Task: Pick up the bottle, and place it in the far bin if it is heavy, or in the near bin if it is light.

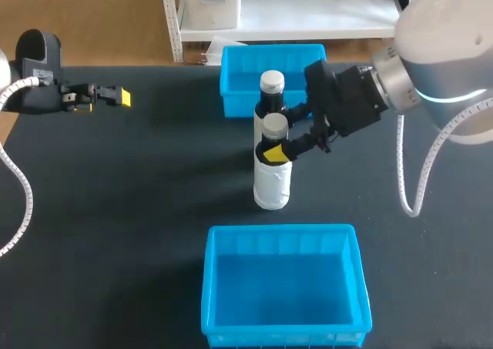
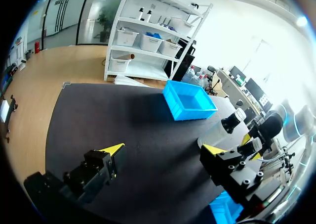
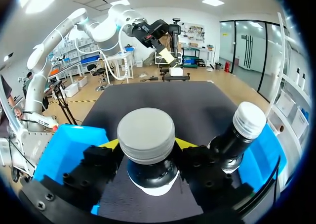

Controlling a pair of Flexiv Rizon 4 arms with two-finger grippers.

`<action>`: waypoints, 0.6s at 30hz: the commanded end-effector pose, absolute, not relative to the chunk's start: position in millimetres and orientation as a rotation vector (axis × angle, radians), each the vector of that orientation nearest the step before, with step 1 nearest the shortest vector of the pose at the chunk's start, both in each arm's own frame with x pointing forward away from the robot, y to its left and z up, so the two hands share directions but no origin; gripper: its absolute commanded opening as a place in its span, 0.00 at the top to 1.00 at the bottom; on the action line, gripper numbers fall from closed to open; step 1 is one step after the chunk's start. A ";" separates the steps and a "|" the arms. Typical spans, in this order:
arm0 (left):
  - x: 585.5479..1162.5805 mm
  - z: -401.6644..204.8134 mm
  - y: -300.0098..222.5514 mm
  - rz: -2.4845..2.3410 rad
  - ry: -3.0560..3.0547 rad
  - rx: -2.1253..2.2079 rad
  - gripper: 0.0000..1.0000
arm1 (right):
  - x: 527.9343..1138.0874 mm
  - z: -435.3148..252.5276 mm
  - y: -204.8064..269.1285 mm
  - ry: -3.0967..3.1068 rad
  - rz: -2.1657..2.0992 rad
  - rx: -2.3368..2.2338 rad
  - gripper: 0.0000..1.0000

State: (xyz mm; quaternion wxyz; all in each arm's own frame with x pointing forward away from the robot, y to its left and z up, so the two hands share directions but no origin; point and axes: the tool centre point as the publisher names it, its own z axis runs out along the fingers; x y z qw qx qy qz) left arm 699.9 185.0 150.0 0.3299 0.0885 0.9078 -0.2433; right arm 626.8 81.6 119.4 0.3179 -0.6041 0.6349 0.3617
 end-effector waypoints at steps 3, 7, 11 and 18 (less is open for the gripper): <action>699.9 150.0 185.0 -0.636 2.374 0.231 0.00 | 631.1 116.0 84.3 1.663 0.956 -1.594 0.53; 699.9 150.0 185.0 -0.636 2.374 0.231 0.00 | 632.6 115.8 85.1 1.661 0.960 -1.595 0.53; 699.9 150.0 185.0 -0.636 2.374 0.231 0.00 | 633.1 115.8 85.3 1.660 0.961 -1.596 0.53; 699.9 150.0 185.0 -0.636 2.374 0.231 0.00 | 634.1 116.1 85.5 1.656 0.963 -1.595 0.58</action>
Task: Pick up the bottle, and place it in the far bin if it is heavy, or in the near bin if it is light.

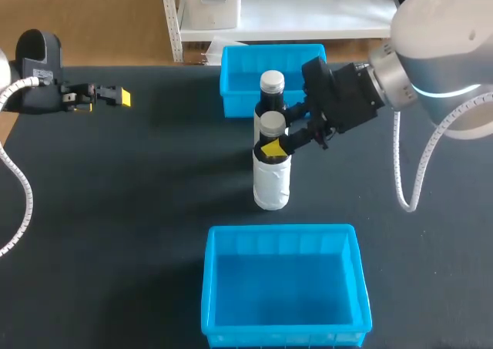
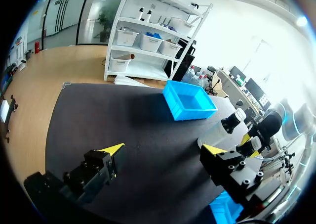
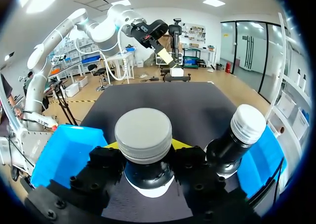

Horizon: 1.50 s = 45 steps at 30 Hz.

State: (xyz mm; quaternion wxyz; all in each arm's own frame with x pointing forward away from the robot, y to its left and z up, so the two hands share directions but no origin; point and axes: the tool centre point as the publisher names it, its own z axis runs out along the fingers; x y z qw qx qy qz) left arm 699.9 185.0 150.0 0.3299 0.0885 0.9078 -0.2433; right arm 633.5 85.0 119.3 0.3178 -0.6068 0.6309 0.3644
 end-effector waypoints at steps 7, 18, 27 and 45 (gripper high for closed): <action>699.9 150.0 185.0 -0.636 2.374 0.231 0.00 | 634.3 117.1 84.0 1.657 0.960 -1.589 1.00; 699.9 150.0 185.0 -0.636 2.374 0.231 0.00 | 633.5 126.7 83.0 1.642 0.951 -1.598 1.00; 699.9 150.0 185.0 -0.636 2.374 0.231 0.00 | 632.9 151.0 77.9 1.632 0.920 -1.620 1.00; 699.9 150.0 185.0 -0.636 2.374 0.231 0.00 | 632.3 201.7 31.5 1.664 0.908 -1.609 1.00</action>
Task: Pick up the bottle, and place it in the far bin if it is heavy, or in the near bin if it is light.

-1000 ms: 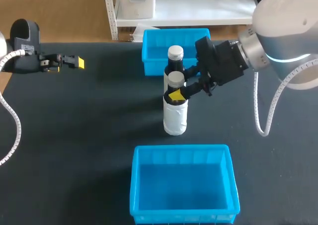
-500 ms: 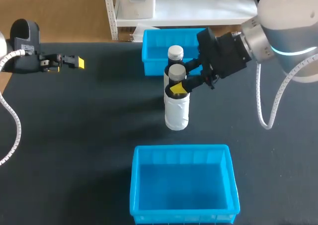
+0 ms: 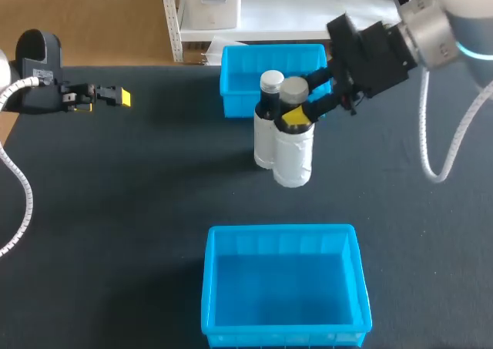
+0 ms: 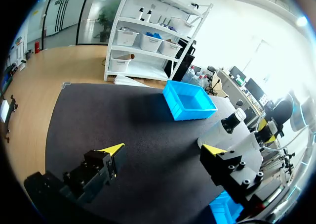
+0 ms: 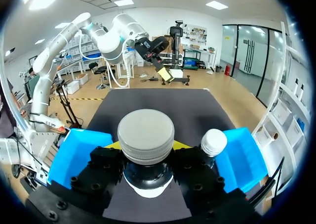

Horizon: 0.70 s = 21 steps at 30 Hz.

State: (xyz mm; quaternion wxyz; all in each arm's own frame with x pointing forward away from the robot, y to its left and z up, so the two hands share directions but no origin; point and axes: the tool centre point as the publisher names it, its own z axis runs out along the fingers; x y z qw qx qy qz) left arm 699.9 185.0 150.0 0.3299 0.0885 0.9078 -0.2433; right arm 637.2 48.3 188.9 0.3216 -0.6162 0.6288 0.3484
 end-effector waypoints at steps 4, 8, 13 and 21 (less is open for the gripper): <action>699.9 150.0 185.0 -0.636 2.374 0.231 0.00 | 635.1 207.3 13.7 1.693 0.900 -1.584 1.00; 699.9 150.0 185.0 -0.636 2.374 0.231 0.00 | 638.9 211.2 -2.5 1.734 0.882 -1.563 1.00; 699.9 150.0 185.0 -0.636 2.374 0.231 0.00 | 645.3 215.7 -17.6 1.772 0.865 -1.555 1.00; 699.9 150.0 185.0 -0.636 2.374 0.231 0.00 | 665.8 218.1 -45.0 1.811 0.848 -1.524 1.00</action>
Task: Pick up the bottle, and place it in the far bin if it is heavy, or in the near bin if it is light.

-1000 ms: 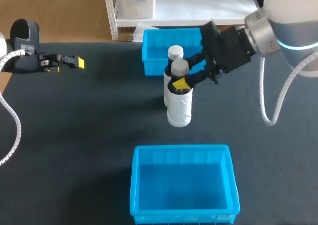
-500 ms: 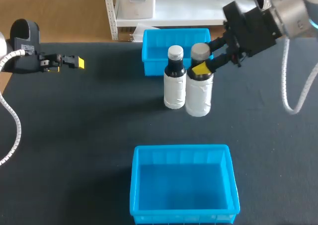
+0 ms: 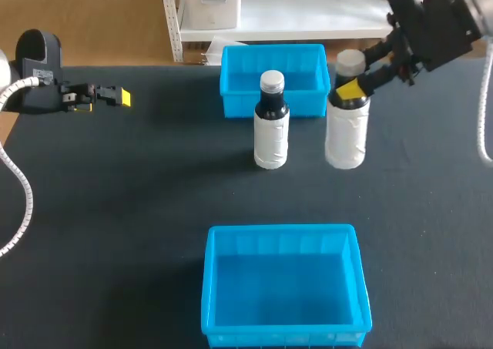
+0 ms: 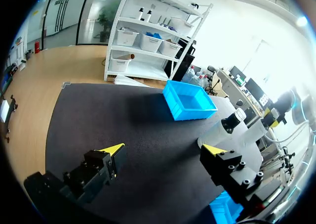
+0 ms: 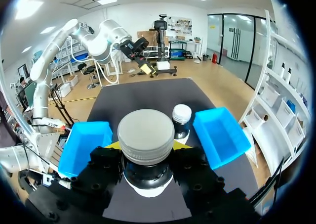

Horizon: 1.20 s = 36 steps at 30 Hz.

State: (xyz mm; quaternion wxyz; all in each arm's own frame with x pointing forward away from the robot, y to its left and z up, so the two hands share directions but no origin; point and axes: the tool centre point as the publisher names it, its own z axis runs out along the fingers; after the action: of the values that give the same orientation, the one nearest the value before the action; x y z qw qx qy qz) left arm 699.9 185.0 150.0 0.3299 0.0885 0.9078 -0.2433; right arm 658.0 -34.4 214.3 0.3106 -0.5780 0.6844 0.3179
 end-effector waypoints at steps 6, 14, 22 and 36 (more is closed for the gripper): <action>699.9 150.0 185.0 -0.636 2.374 0.231 0.00 | 690.0 217.4 -65.5 1.829 0.833 -1.500 1.00; 699.9 150.0 185.0 -0.636 2.374 0.231 0.00 | 728.2 218.5 -83.6 1.815 0.816 -1.481 1.00; 699.9 150.0 185.0 -0.636 2.374 0.231 0.00 | 771.0 221.9 -85.6 1.784 0.795 -1.503 1.00; 699.9 150.0 185.0 -0.636 2.374 0.231 0.00 | 824.4 240.2 -50.2 1.726 0.801 -1.549 1.00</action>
State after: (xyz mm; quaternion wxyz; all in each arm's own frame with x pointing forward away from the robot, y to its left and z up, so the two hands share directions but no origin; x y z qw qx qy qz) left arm 699.9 185.0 150.0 0.3299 0.0885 0.9078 -0.2433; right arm 804.1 -58.7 237.5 0.3587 -0.5814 0.6718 0.2862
